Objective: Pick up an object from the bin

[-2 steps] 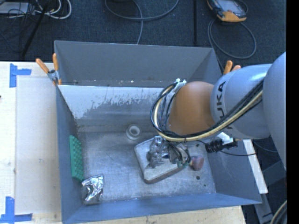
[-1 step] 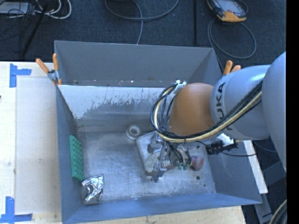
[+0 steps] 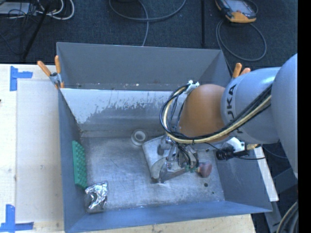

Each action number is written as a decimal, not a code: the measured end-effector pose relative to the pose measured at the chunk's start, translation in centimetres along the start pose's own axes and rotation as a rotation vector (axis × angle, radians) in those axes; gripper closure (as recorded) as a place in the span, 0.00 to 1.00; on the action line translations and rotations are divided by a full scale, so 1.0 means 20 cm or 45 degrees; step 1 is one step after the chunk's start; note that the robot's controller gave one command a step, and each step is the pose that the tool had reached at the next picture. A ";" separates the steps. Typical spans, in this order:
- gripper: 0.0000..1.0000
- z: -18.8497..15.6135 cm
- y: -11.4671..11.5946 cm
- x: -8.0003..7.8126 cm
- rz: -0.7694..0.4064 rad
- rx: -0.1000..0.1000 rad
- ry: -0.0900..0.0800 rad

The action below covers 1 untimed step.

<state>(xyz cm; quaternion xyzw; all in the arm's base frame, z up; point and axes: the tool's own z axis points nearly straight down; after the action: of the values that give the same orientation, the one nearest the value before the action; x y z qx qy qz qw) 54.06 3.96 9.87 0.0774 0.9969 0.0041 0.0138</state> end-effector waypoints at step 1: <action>0.00 -0.12 -0.03 0.02 -0.006 0.010 0.031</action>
Offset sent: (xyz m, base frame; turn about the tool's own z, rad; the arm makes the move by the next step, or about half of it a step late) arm -0.0071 -0.0079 0.0217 -0.0037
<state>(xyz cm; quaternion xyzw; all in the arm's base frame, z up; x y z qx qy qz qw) 53.44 3.35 12.21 0.0750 0.9972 0.0009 0.0015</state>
